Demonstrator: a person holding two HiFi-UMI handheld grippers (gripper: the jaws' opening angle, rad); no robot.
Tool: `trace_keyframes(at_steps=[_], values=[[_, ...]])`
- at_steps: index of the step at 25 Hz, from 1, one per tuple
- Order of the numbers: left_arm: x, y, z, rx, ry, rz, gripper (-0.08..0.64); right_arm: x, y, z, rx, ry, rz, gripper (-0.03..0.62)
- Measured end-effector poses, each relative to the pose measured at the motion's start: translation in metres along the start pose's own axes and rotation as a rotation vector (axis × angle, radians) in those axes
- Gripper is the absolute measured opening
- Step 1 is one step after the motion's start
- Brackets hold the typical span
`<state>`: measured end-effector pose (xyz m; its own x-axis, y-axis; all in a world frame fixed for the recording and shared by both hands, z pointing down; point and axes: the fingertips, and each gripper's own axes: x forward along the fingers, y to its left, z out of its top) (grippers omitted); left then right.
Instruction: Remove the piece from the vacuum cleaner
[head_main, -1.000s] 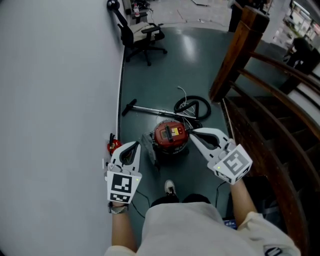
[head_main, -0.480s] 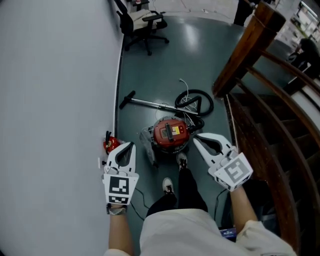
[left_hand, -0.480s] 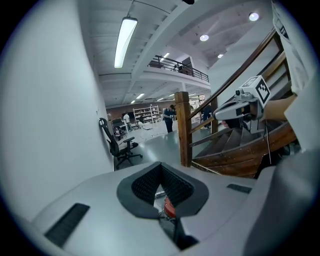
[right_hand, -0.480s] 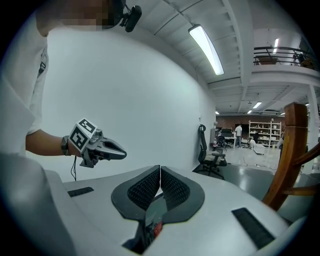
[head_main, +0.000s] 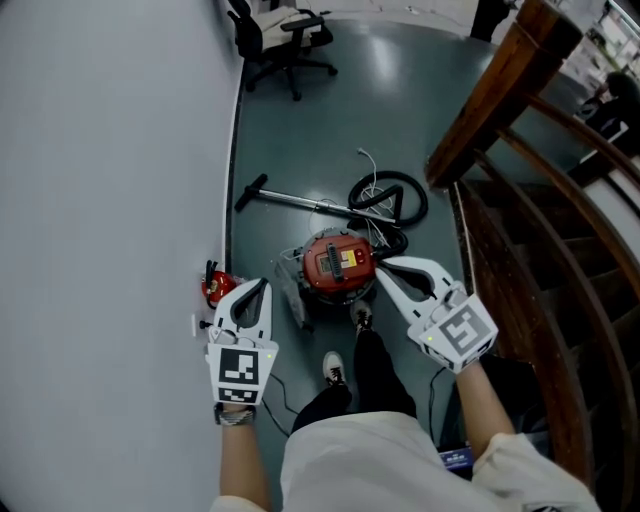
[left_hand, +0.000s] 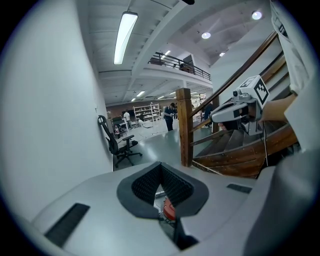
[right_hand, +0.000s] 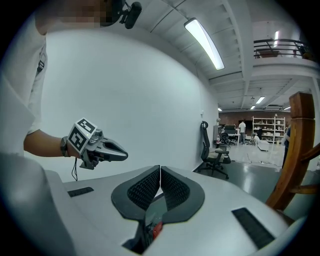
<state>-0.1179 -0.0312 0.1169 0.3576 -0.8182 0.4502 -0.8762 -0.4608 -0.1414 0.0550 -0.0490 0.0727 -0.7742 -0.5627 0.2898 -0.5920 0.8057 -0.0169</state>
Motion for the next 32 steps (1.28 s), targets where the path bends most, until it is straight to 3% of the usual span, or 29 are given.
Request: trace_keyframes(at_steps=[18, 32], values=[[0.065, 0.002, -0.063, -0.035, 0.052, -0.018, 0.000, 0.056, -0.023, -0.090, -0.023, 0.113, 0.019, 0.031], [0.143, -0.016, -0.168, -0.112, 0.129, -0.041, 0.000, 0.116, -0.040, -0.216, 0.040, 0.192, 0.091, 0.031]])
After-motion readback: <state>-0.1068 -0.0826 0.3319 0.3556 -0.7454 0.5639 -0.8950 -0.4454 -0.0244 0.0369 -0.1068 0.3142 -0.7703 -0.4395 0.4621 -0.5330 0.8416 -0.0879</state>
